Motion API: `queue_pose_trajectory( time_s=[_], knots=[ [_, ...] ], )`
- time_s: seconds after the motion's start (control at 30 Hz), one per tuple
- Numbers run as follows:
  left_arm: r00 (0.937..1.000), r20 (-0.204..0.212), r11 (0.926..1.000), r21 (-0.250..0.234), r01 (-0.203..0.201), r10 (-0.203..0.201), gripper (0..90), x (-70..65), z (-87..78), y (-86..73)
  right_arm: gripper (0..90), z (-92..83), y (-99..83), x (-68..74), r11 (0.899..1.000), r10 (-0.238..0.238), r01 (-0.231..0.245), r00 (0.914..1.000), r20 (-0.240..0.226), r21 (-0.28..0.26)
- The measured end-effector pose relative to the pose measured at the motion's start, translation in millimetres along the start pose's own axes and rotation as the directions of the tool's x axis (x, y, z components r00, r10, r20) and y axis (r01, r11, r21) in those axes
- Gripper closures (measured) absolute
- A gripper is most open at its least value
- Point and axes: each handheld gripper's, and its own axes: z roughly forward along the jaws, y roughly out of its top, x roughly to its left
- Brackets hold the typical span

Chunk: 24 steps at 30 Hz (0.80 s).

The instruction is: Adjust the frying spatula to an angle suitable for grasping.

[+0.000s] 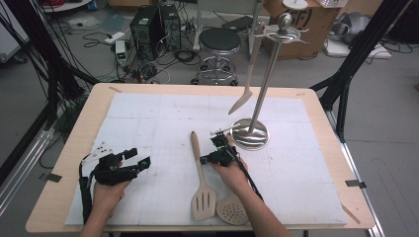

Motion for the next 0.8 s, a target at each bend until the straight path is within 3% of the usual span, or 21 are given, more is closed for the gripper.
queue_pose_trajectory(
  time_s=[0.17, 0.53, 0.8],
  knots=[
    [1.0000, 0.001, 1.0000, -0.002, 0.002, -0.002, 23.9, 0.7, -0.3, -0.1, 89.5, 5.6, 2.4, 5.1, 1.000, 0.003, -0.003, 0.9996, -0.026, 0.013],
    [1.0000, 0.000, 1.0000, -0.004, 0.004, -0.004, 23.9, 1.2, -1.6, -0.1, 89.5, 19.1, 6.5, 21.7, 0.998, -0.039, 0.042, 0.9974, -0.060, 0.045],
    [1.0000, -0.001, 1.0000, -0.007, 0.005, -0.005, 24.0, 2.1, -2.9, 0.2, 89.4, 20.5, 7.0, 23.4, 0.997, -0.056, 0.060, 0.9956, -0.075, 0.051]
  ],
)
